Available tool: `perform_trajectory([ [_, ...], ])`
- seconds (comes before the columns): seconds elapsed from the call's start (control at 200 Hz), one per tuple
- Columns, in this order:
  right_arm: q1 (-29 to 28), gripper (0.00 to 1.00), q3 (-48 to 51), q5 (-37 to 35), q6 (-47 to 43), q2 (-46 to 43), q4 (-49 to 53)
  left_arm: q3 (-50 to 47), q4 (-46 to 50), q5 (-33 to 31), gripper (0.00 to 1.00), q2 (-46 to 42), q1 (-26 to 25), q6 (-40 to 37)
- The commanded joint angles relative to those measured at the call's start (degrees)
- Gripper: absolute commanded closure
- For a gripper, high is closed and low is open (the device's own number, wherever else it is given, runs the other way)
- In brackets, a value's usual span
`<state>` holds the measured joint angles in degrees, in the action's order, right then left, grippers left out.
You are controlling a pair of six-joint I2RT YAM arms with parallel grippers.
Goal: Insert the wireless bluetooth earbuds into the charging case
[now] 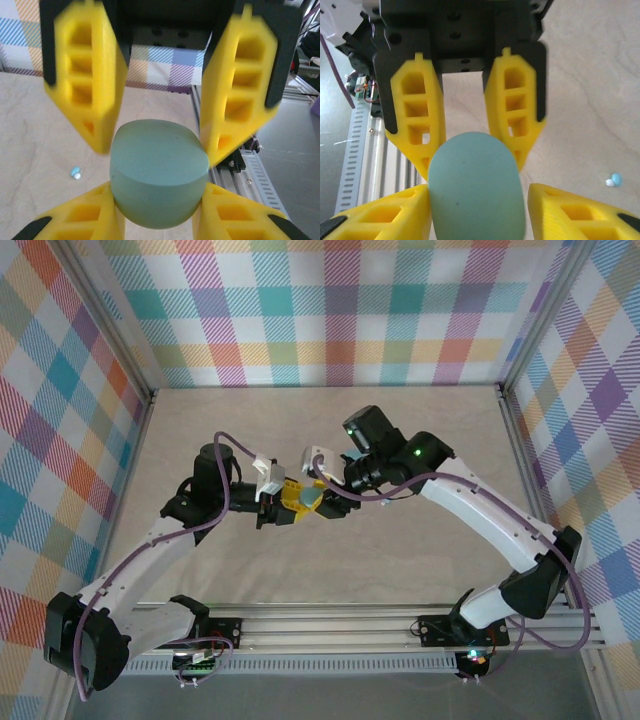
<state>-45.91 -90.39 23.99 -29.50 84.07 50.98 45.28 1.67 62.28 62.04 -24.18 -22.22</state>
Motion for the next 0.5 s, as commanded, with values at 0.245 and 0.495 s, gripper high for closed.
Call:
perform_trajectory([
  [0.245, 3.6, 0.38, 8.6, 2.0, 5.7, -7.6, -12.7, -6.2, -10.8, -3.7, 0.76, -5.6, 2.4, 12.3],
  [0.495, 0.0, 0.31, 9.7, -2.7, 4.5, -5.7, -15.2, -9.3, -11.5, -7.2, 0.76, -9.9, 2.5, 15.6],
])
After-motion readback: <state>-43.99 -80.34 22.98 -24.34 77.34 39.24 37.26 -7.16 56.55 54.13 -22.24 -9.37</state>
